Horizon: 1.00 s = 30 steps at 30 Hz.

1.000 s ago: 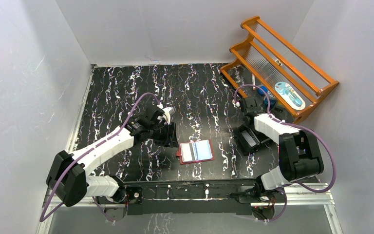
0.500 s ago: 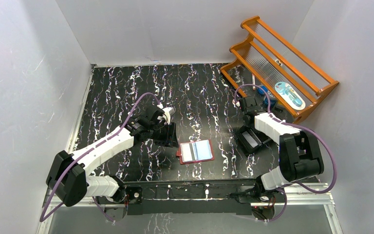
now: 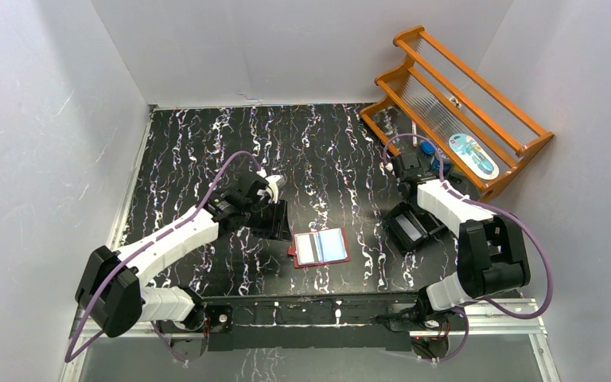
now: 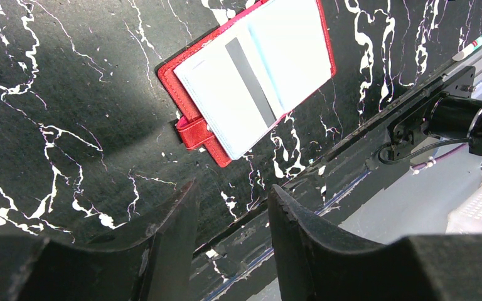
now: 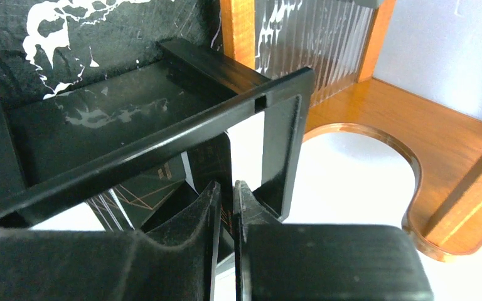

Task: Put the credit cards into the card holder
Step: Pick up the credit card from the card box.

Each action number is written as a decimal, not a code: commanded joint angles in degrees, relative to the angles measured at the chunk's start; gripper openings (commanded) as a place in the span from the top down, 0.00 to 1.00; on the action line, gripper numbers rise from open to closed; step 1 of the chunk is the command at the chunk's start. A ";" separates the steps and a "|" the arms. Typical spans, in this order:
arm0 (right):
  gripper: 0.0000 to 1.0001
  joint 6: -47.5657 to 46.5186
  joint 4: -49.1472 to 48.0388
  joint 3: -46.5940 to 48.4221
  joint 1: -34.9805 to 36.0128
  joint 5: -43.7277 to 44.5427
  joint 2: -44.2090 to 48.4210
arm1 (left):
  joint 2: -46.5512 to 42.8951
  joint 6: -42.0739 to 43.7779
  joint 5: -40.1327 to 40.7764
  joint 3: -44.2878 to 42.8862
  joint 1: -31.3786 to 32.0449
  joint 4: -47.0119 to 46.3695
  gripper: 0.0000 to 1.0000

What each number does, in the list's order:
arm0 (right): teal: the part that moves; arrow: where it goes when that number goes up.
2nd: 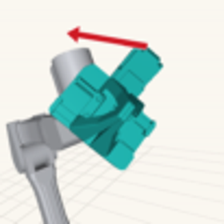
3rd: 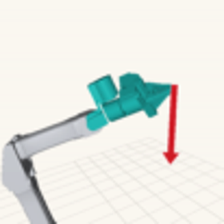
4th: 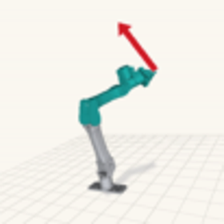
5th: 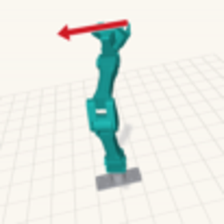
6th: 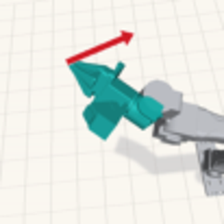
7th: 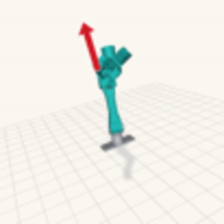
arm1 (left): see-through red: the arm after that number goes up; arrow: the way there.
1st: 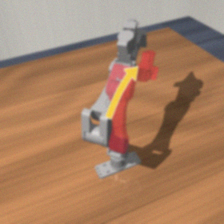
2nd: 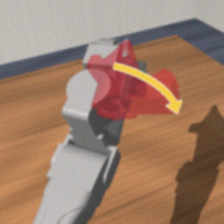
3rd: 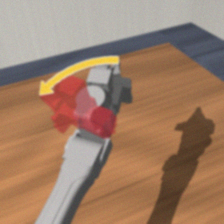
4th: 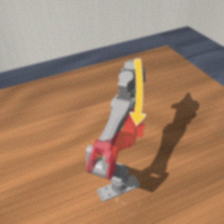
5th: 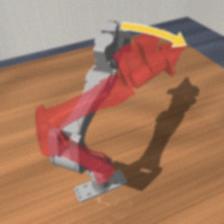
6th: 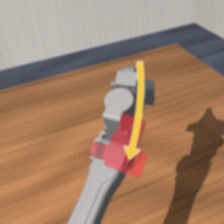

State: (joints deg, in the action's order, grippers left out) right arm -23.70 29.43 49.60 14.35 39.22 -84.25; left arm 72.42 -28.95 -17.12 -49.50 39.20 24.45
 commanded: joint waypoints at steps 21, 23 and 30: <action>1.00 13.05 20.05 22.49 -0.49 -26.20 10.55 | -4.60 -3.17 -2.56 -0.51 0.04 -2.94 0.55; 1.00 15.97 18.91 23.89 -0.51 -29.93 10.92 | -5.40 -2.43 -5.37 -0.58 0.01 -5.30 0.53; 1.00 28.01 11.79 24.36 -0.38 -49.90 12.26 | -9.95 -5.54 -5.78 -1.36 0.00 -10.31 0.44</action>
State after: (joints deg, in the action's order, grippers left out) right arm -5.34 46.85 72.55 14.11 3.62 -74.37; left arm 65.93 -31.99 -21.50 -49.15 39.20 17.15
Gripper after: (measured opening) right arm 0.013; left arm 0.546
